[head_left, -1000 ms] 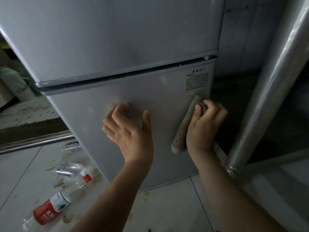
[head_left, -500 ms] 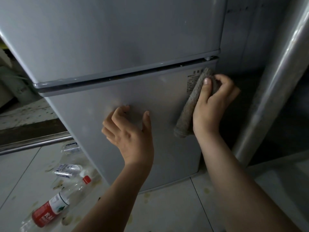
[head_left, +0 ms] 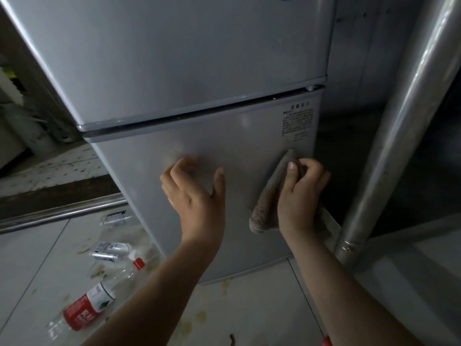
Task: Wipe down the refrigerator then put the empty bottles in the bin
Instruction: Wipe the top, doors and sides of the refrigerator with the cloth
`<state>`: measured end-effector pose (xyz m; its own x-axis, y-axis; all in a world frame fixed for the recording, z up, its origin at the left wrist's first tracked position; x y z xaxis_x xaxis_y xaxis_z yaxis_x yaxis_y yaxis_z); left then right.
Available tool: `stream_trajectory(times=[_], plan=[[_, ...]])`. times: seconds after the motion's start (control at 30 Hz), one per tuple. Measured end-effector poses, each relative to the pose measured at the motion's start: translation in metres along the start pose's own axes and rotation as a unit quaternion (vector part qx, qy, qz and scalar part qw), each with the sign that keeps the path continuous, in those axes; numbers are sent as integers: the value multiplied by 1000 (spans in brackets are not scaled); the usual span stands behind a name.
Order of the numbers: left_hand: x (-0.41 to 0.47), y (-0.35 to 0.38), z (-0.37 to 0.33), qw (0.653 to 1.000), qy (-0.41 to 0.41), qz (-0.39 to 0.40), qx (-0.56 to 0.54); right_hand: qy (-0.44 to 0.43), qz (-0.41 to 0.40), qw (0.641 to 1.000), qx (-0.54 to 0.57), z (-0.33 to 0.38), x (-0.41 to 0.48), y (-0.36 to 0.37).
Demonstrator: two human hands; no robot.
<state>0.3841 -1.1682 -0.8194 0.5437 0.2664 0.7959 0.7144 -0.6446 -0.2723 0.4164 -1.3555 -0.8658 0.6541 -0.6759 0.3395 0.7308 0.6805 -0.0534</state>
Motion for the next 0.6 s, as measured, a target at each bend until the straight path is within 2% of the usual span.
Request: stream_trajectory(times=[0.13,0.37,0.5,0.6], plan=[[-2,-34,14,999,23,32,-20,-100,45,994,22,31,-38,18],[-15,-87,71,994,-91,37,-36,-134,100,983,71,60,-104,58],[-14,-90,101,987,-126,59,-85,-159,103,977,94,73,-137,83],[-11,-87,114,982,-135,56,-119,-194,76,975,79,81,-154,101]])
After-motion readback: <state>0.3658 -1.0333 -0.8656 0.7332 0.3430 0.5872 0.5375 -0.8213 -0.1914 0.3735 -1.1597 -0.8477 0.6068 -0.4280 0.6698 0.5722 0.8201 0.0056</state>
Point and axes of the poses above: each hand's wrist, its own x-axis towards the middle knuckle, its own y-axis out of the palm, z = x × y, the point moved 6 cm from there along x, towards the middle knuckle, and after that the axes turned 10 degrees about y, right-handed, at the moved point
